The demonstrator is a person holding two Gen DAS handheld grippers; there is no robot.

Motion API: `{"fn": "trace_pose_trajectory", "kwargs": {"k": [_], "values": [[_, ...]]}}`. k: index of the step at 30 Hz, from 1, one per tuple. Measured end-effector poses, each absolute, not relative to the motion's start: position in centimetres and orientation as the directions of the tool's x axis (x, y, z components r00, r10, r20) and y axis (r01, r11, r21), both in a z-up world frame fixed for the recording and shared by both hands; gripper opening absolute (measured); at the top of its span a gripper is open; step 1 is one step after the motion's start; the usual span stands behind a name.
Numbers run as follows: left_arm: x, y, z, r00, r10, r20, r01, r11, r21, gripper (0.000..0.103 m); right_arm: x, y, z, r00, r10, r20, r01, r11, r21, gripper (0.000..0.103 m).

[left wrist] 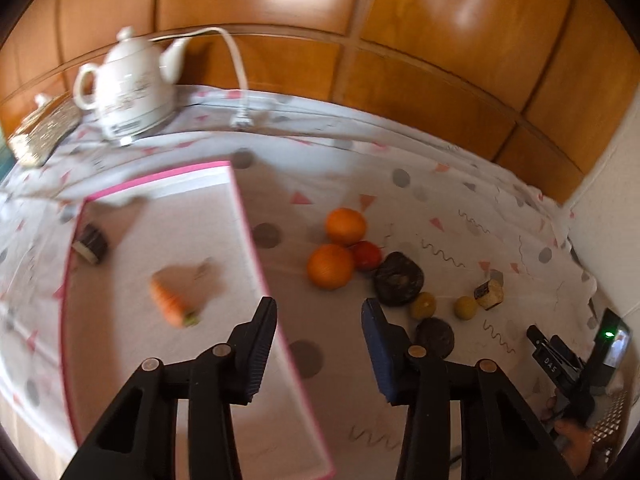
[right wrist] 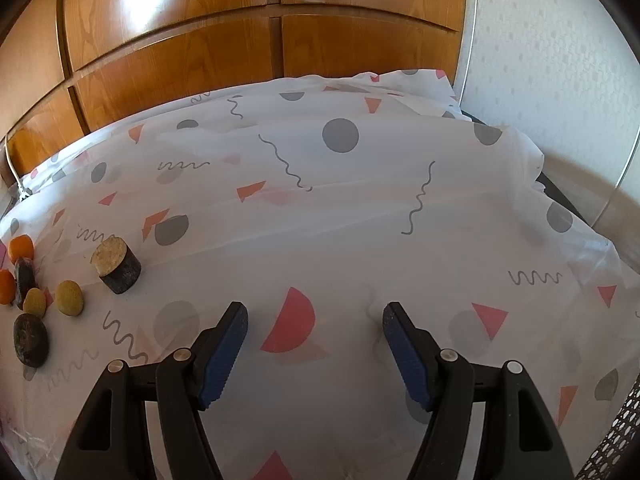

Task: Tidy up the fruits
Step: 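Reach the left tool to the large orange and grasp it, then carry the orange into the pink tray and release it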

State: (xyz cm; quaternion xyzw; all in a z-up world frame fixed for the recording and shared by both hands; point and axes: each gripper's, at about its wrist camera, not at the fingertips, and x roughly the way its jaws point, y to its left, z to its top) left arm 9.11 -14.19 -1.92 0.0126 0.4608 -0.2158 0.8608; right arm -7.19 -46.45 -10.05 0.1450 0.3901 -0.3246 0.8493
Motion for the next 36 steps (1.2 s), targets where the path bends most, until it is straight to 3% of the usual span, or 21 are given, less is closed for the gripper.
{"fn": "trace_pose_trajectory", "kwargs": {"k": [15, 19, 36], "values": [[15.2, -20.5, -7.6, 0.422, -0.169, -0.891, 0.375, 0.927, 0.002, 0.046, -6.8, -46.4, -10.0, 0.474, -0.437, -0.765, 0.687, 0.727, 0.01, 0.071], [15.2, -20.6, -8.3, 0.42, -0.163, -0.893, 0.372, 0.928, 0.005, 0.04, -6.9, -46.3, -10.0, 0.471, -0.439, -0.765, 0.694, 0.72, 0.014, 0.072], [10.5, -13.1, -3.5, 0.508, -0.303, -0.806, 0.281, 0.943, -0.177, 0.039, -6.9, -45.9, -10.0, 0.475, -0.432, -0.767, 0.681, 0.732, 0.009, 0.084]]}}
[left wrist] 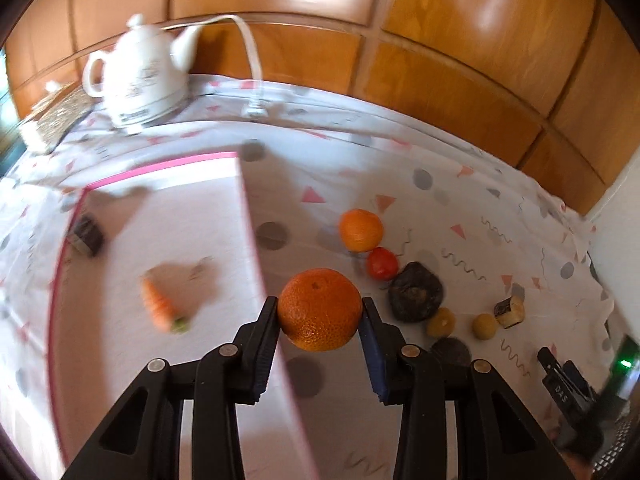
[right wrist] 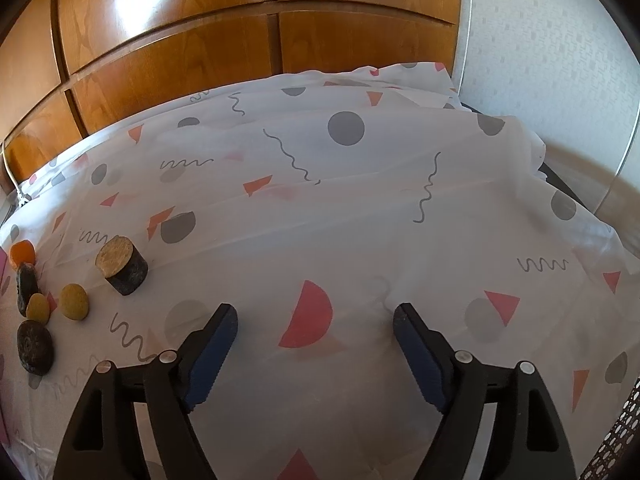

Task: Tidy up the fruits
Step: 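Carry the orange into the pink tray and release it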

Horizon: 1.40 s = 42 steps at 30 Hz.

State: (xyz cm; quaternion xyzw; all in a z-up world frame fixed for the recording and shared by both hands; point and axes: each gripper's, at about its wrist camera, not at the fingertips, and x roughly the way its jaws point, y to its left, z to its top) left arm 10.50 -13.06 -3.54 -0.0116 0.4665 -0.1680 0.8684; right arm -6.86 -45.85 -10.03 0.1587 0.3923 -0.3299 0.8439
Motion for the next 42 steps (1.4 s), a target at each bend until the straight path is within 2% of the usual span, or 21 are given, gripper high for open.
{"fn": "trace_pose_trajectory", "kwargs": {"k": [9, 15, 35, 38, 40, 42], "values": [[9.3, -3.8, -4.5, 0.535, -0.218, -0.816, 0.074, 0.974, -0.212, 0.039, -6.5, -45.8, -10.1, 0.469, -0.423, -0.775, 0.669, 0.743, -0.001, 0.089], [9.1, -0.8, -6.1, 0.528, -0.194, -0.827, 0.002, 0.974, -0.227, 0.04, -6.5, -45.8, -10.2, 0.469, -0.424, -0.775, 0.668, 0.744, -0.002, 0.089], [8.2, 1.7, -7.7, 0.529, -0.166, -0.833, -0.068, 0.969, -0.236, 0.04, -6.4, -45.7, -10.2, 0.461, -0.43, -0.776, 0.669, 0.743, -0.015, 0.089], [7.9, 1.9, -7.6, 0.535, -0.165, -0.828, -0.072, 0.968, -0.239, 0.044, -6.4, -45.7, -10.3, 0.459, -0.431, -0.777, 0.669, 0.743, -0.017, 0.089], [7.7, 1.9, -7.3, 0.547, -0.157, -0.822, -0.073, 0.969, -0.234, 0.052, -6.4, -45.7, -10.3, 0.458, -0.431, -0.777, 0.669, 0.743, -0.018, 0.089], [7.6, 1.9, -7.1, 0.557, -0.157, -0.815, -0.071, 0.969, -0.235, 0.053, -6.4, -45.7, -10.3, 0.457, -0.431, -0.778, 0.668, 0.744, -0.019, 0.089]]}}
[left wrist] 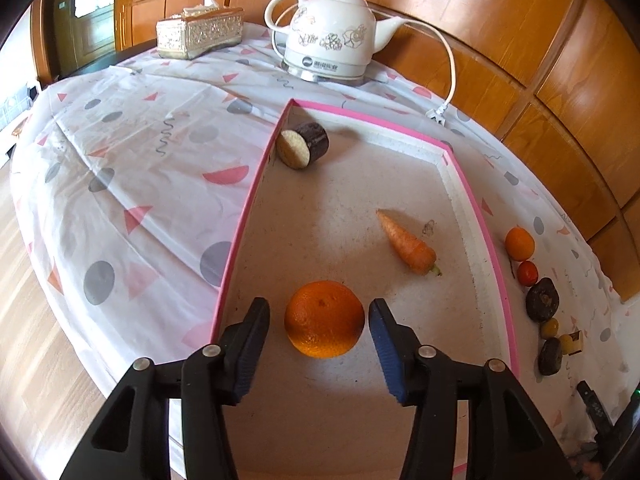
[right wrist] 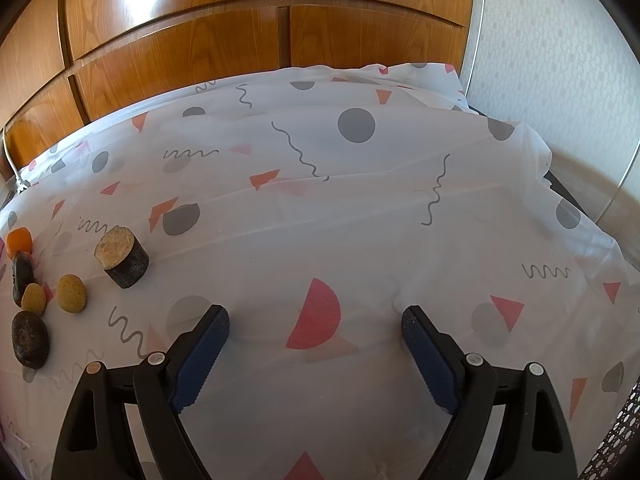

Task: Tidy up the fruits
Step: 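Carry the orange into the pink tray and release it, then grasp the dark round beet with the right tool and carry it toward the tray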

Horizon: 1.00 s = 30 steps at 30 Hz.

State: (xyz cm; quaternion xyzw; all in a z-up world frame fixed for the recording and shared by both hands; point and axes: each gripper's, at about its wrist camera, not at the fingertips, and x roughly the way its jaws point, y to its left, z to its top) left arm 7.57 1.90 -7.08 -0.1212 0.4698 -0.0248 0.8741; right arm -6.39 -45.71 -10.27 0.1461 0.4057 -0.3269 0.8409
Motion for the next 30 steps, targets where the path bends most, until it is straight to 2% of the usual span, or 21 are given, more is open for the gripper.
{"fn": "trace_pose_trajectory", "kwargs": {"k": [3, 7, 13, 23, 27, 30], "values": [[7.2, 2.0, -6.6, 0.571, -0.157, -0.806, -0.071, 0.969, -0.238, 0.054, -6.4, -45.7, -10.3, 0.456, -0.431, -0.779, 0.668, 0.744, -0.02, 0.089], [6.1, 2.6, -5.2, 0.619, -0.122, -0.775, -0.093, 0.97, -0.227, 0.064, -6.3, -45.8, -10.2, 0.452, -0.425, -0.784, 0.669, 0.743, -0.018, 0.089], [5.0, 4.2, -3.8, 0.655, -0.091, -0.75, -0.144, 0.96, -0.242, 0.068, -5.8, -44.5, -9.9, 0.464, -0.369, -0.805, 0.622, 0.783, 0.0, 0.088], [3.8, 6.3, -3.9, 0.653, -0.048, -0.756, -0.203, 0.95, -0.236, 0.069, -5.2, -42.3, -9.7, 0.487, -0.324, -0.811, 0.57, 0.821, 0.014, 0.088], [3.5, 6.8, -3.8, 0.66, -0.035, -0.75, -0.218, 0.947, -0.237, 0.069, -4.6, -40.6, -9.2, 0.522, -0.253, -0.815, 0.506, 0.86, 0.058, 0.082], [3.2, 7.1, -3.5, 0.671, -0.017, -0.741, -0.228, 0.946, -0.229, 0.071, -3.5, -38.4, -8.5, 0.566, -0.127, -0.815, 0.395, 0.909, 0.133, 0.075]]}}
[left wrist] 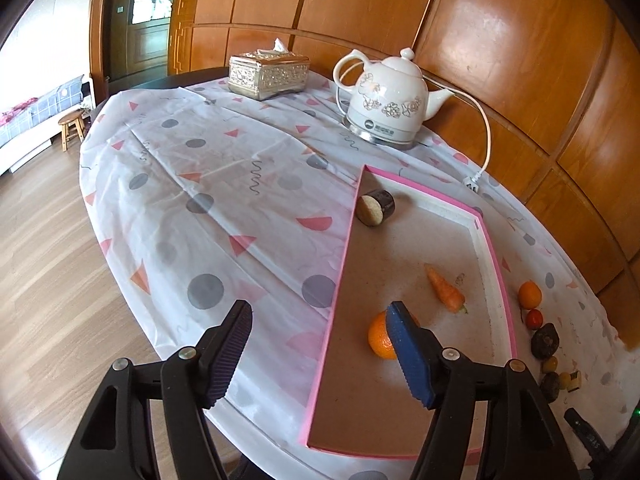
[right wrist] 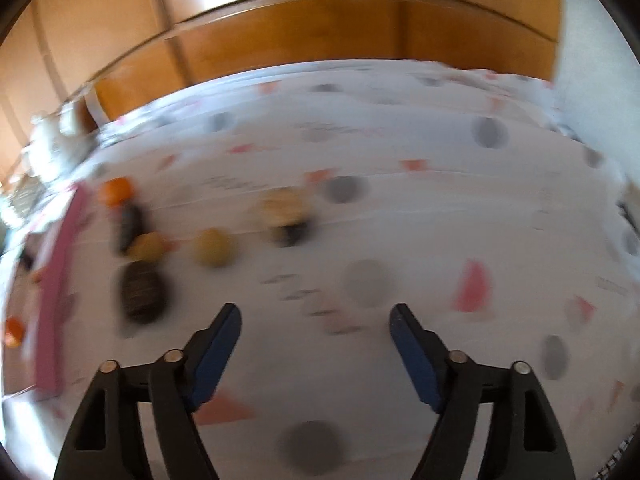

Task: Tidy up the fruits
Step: 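Grasp the dark round beet with the right tool and carry it toward the tray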

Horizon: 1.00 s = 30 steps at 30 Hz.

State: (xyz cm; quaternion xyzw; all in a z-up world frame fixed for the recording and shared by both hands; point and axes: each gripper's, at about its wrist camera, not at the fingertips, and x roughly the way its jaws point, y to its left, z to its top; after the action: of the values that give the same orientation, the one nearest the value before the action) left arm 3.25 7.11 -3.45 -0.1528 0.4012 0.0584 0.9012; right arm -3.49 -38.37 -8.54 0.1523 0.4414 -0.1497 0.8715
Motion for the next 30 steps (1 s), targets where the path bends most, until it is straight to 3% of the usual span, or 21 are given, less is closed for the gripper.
{"fn": "trace_pose_trajectory", "kwargs": {"k": [6, 14, 18, 23, 30], "values": [[2.8, 8.1, -3.2, 0.675, 0.017, -0.737, -0.275, 0.934, -0.229, 0.077, -0.4, -33.4, -7.7, 0.589, 0.02, -0.808, 0.183, 0.971, 0.157, 0.075], [2.3, 9.5, -3.1, 0.677, 0.05, -0.734, -0.319, 0.919, -0.232, 0.081, 3.1, -29.5, -8.9, 0.529, 0.014, -0.849, 0.062, 0.997, 0.054, 0.074], [2.3, 10.2, -3.3, 0.671, 0.052, -0.739, -0.335, 0.911, -0.24, 0.081, 3.9, -28.9, -9.0, 0.522, -0.011, -0.853, 0.043, 0.999, 0.013, 0.046], [2.2, 10.8, -3.5, 0.671, 0.052, -0.74, -0.35, 0.902, -0.253, 0.081, 4.1, -28.3, -8.9, 0.522, -0.042, -0.852, 0.022, 0.999, -0.036, 0.046], [2.0, 11.5, -3.6, 0.667, 0.05, -0.744, -0.363, 0.894, -0.265, 0.081, 2.3, -27.7, -7.0, 0.547, 0.005, -0.837, 0.0, 1.0, 0.006, 0.046]]}}
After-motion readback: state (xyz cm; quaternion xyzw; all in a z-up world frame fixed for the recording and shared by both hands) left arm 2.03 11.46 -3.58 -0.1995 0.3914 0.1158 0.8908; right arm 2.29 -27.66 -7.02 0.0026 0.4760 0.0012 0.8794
